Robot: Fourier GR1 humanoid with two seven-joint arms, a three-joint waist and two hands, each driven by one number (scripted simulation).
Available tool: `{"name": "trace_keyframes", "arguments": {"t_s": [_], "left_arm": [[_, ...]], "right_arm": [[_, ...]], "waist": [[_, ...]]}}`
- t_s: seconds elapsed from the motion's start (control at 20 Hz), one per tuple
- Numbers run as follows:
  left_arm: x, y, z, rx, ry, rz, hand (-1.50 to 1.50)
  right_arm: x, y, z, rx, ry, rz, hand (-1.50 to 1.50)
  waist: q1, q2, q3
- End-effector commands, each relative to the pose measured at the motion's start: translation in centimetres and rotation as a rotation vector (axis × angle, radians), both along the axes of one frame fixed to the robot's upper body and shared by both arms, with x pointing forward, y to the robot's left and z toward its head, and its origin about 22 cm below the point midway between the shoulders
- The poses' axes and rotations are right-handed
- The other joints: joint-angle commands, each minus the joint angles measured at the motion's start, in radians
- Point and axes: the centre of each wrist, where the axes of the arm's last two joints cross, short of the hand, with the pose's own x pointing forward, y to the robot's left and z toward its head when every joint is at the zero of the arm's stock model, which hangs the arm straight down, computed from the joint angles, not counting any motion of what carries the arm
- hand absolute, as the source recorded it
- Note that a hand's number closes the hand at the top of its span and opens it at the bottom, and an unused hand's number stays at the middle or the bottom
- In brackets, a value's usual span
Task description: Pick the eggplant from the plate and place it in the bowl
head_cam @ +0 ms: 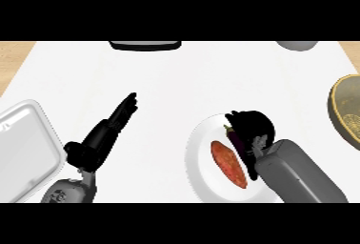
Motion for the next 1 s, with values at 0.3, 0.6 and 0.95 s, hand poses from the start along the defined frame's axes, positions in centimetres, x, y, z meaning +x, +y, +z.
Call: {"name": "trace_keyframes", "arguments": {"t_s": [0.3, 0.6, 0.95], "left_arm": [[0.2, -1.3, 1.8, -0.007, -0.012, 0.008, 0.0], [0.0, 0.4, 1.0, -0.003, -0.004, 0.004, 0.0], [-1.3, 0.3, -0.3, -0.006, 0.003, 0.008, 0.0]], "right_arm": [[1.6, -0.5, -3.5, 0.055, -0.006, -0.006, -1.5], [3.6, -1.3, -3.8, 0.122, -0.107, 0.077, 1.5], [1.2, -1.3, -3.2, 0.138, -0.156, 0.067, 1.5]], "waist": [[0.005, 0.001, 0.0], [0.01, 0.002, 0.0], [0.0, -0.001, 0.0]]}}
